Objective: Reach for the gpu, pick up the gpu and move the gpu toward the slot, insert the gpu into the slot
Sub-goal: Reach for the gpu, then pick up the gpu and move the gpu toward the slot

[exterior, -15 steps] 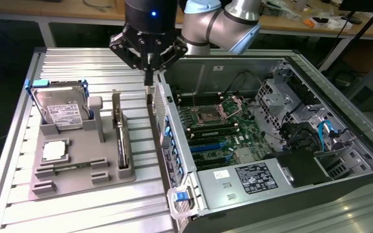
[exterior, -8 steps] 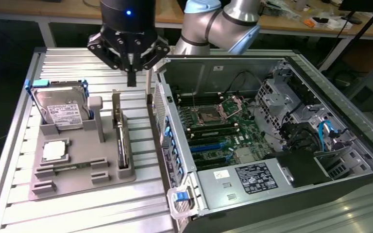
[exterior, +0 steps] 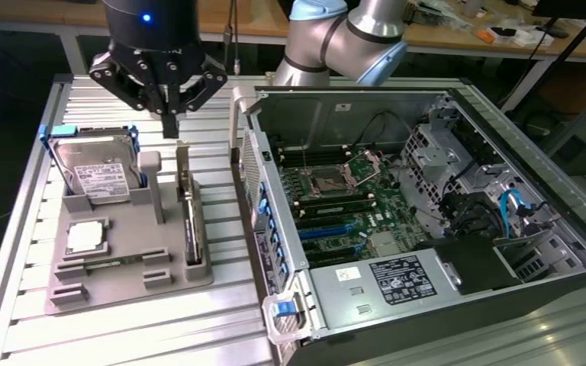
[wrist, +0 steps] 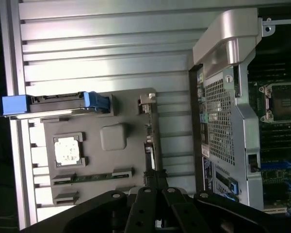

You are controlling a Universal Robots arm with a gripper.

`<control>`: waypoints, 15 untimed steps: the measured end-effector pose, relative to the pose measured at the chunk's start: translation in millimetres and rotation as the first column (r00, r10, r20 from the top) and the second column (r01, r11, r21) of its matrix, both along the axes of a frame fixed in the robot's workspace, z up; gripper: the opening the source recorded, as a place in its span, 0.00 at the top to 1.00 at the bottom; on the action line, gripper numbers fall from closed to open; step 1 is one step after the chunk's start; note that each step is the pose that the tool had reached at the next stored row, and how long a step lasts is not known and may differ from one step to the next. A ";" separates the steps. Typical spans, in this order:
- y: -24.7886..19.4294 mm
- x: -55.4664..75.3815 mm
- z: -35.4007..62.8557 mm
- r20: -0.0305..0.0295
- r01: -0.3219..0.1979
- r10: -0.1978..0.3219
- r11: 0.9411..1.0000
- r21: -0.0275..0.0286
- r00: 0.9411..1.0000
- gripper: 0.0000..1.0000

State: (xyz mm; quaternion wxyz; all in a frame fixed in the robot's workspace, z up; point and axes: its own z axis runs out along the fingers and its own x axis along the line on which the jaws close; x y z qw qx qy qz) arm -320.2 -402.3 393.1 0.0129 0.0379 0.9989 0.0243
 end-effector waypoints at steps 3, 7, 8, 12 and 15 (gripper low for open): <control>-0.5 -9.3 -0.2 0.000 0.000 0.000 1.000 0.001 1.000 0.89; -0.5 -10.6 -0.2 0.000 0.000 0.000 1.000 0.001 1.000 0.89; -0.5 -10.6 -0.2 0.000 0.000 0.000 1.000 0.001 1.000 0.89; -0.5 -10.7 -0.2 0.000 0.000 0.000 1.000 0.001 1.000 0.89; -0.5 -10.7 -0.2 0.000 0.000 0.000 1.000 0.001 1.000 0.89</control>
